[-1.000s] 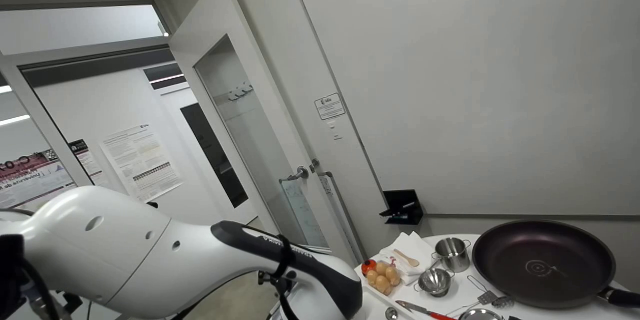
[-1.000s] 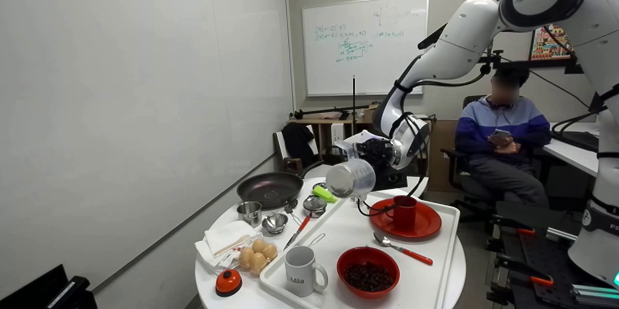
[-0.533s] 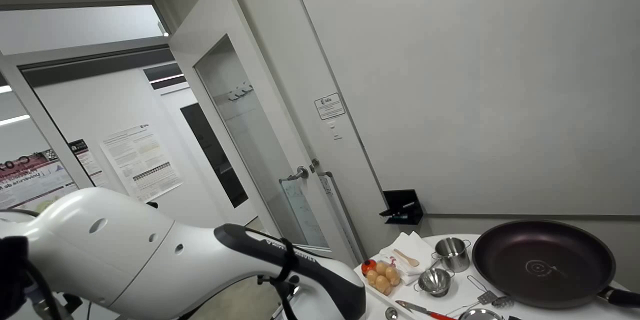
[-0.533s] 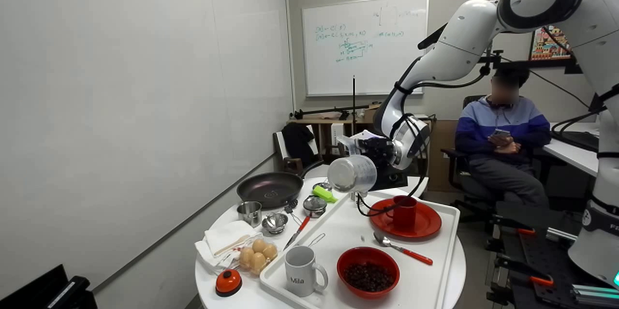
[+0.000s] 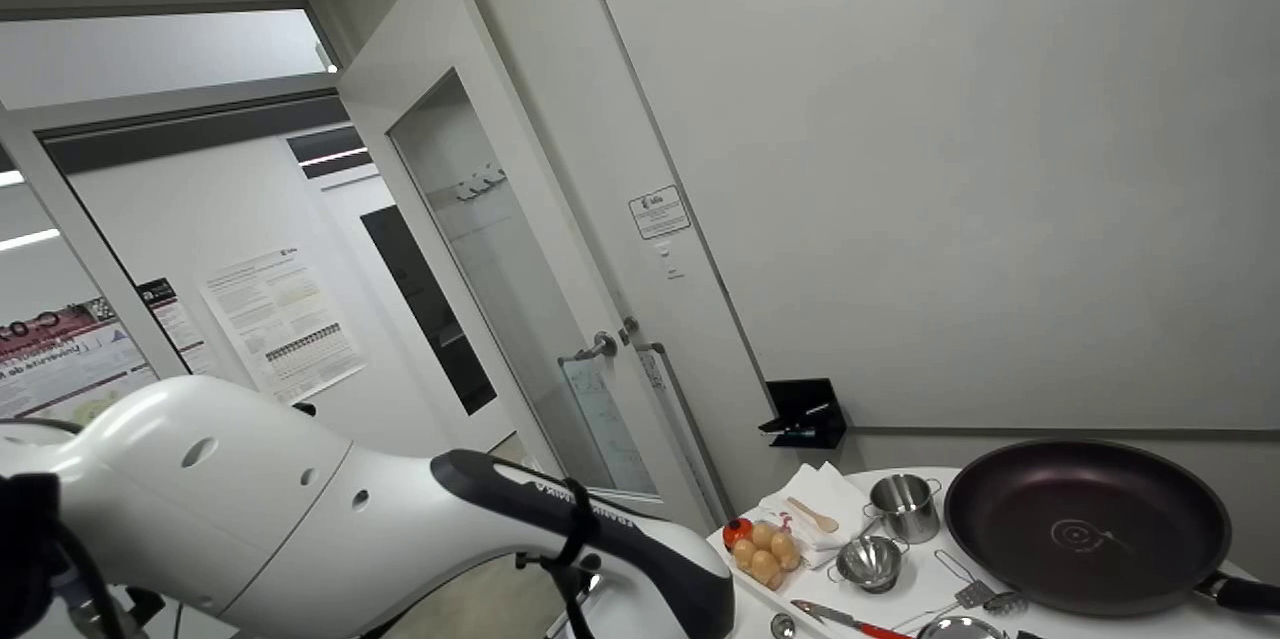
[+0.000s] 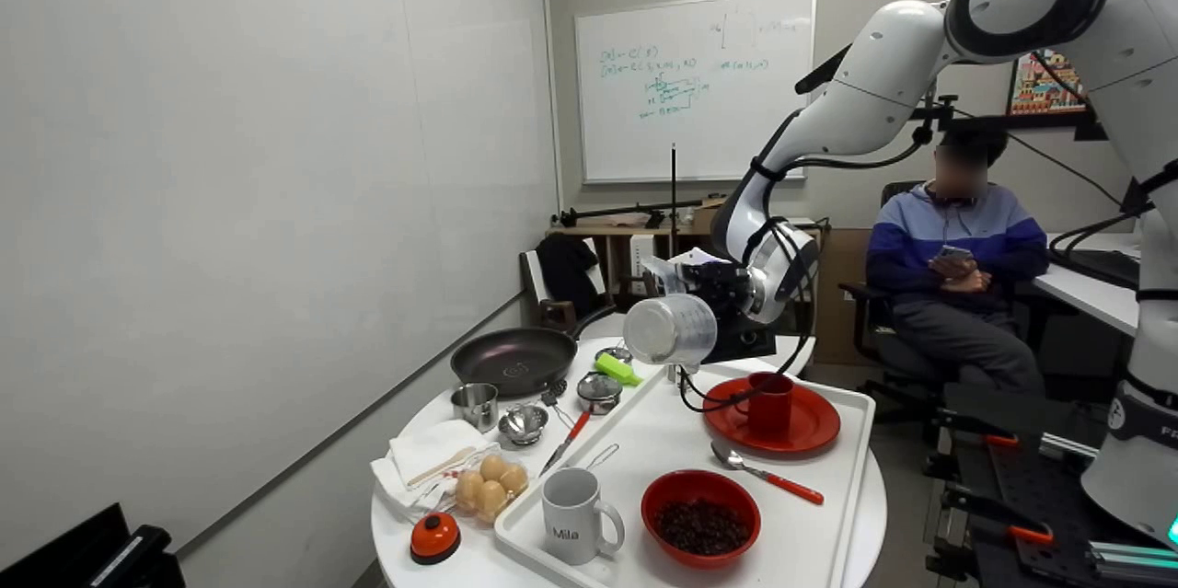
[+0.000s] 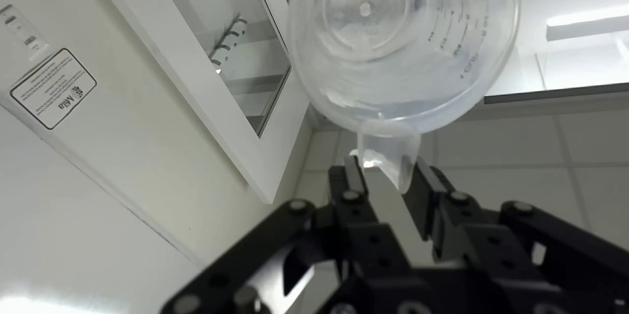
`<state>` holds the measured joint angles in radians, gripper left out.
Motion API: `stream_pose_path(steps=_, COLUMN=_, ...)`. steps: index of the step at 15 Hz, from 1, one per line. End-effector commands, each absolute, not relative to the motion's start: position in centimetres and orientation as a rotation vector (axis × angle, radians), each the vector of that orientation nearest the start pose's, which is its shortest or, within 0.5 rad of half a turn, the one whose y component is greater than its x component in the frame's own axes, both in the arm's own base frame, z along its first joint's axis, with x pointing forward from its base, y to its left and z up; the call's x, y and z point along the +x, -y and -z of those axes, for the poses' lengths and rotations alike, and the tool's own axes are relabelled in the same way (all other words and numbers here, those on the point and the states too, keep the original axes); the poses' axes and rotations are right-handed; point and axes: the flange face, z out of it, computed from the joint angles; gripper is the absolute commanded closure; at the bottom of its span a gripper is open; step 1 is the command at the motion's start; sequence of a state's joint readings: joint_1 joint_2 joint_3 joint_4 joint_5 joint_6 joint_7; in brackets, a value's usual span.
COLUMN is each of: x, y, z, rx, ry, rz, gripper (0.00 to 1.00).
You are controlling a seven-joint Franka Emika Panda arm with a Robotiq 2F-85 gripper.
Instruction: Pour the contents in the clear jug into the red bowl
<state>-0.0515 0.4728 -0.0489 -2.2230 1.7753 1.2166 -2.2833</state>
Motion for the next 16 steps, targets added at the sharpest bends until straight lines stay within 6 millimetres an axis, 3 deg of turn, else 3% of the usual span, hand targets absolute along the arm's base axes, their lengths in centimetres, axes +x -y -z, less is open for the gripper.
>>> stream_pose_path(steps=1, x=51.28, y=-7.66, z=-23.59, rx=-1.043, ry=0.622, rz=1.166, gripper=0.92)
stream_pose_path(steps=16, x=50.76, y=-6.87, z=-24.02, rx=-0.932, ry=0.558, rz=1.199, gripper=0.92)
